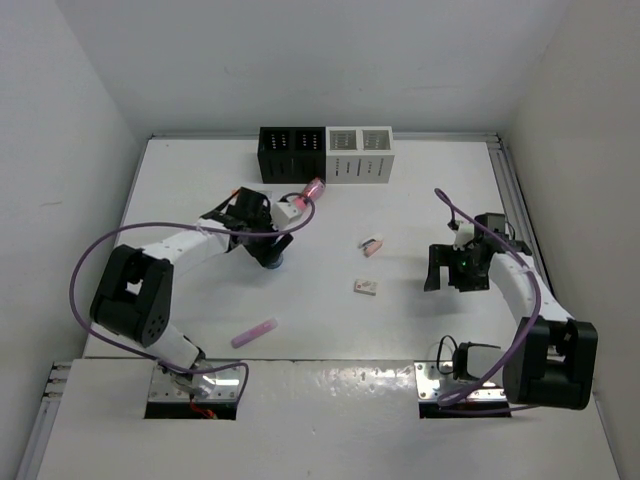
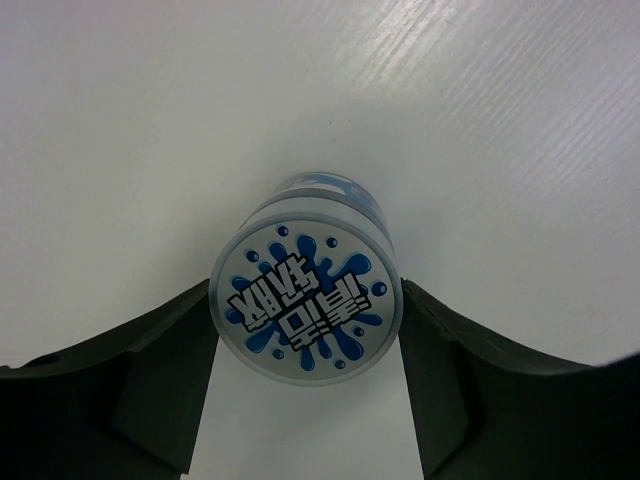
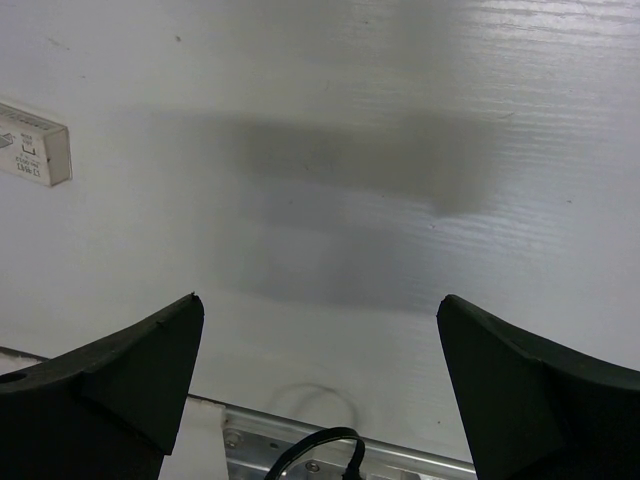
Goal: Sort the stationery into containers
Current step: Grab a piece of stationery with the left arm, then place the stationery into the container
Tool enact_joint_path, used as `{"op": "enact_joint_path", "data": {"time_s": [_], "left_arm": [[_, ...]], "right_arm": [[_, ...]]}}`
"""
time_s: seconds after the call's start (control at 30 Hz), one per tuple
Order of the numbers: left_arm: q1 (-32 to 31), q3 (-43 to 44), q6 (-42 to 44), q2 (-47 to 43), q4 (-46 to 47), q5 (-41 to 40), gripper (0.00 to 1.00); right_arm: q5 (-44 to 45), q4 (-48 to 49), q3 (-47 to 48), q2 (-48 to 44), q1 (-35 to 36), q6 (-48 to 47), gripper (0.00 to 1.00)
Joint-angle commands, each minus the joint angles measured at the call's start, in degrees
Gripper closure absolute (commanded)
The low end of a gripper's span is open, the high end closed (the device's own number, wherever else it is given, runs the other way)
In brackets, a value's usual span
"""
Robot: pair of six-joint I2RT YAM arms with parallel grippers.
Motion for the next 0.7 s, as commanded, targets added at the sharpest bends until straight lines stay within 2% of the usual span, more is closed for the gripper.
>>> {"op": "enact_joint_path", "data": {"time_s": [0.0,0.03,0.13,0.2,0.23,0.3,0.4,0.43,0.5,0.53,0.67], "left_arm": [[1.04,2.47,0.84,1.57,1.27,2.57,0.31],[1.04,2.82,0.93,2.1,1.0,2.92,0.35],[1.74,4.75,1.72,4.3,-1.46,4.41,0.57],[2.44,6.77,2.16,5.7,-3.56,5.03,0.65],[2.71,9.22,2.34,6.15,-5.75,4.94,0.73],[3.06,13.17,1.99,7.81,-9.0,4.16,0.8],[3.85,25.2,0.59,10.71,-17.43,4.5,0.87],[4.11,32.89,0.41,11.59,-22.16,4.42,0.91],[4.11,41.1,-0.38,14.84,-26.75,4.59,0.95],[4.11,49.24,-0.91,16.07,-30.95,4.76,0.95],[4.9,67.75,-3.1,24.06,-37.84,5.12,0.97]], "right_arm": [[-0.5,0.62,2.54,0.6,-0.16,0.53,0.03],[-0.5,0.79,2.54,0.77,-0.16,0.35,0.03],[-0.15,0.97,2.72,1.12,-0.25,0.35,0.03],[0.03,0.97,2.89,1.56,-0.25,0.44,0.03],[-0.06,1.05,3.07,1.65,-0.25,0.53,0.03],[-0.06,1.05,3.07,2.0,-0.34,0.62,0.03],[-0.24,1.32,2.89,2.44,-0.25,0.79,0.03],[-0.15,1.4,2.98,2.62,-0.16,0.97,0.03],[-0.33,1.67,3.07,3.23,-0.16,1.23,0.03],[-0.59,1.67,3.07,3.41,-0.07,1.23,0.04],[-0.76,1.67,3.86,4.81,0.1,1.58,0.04]]}}
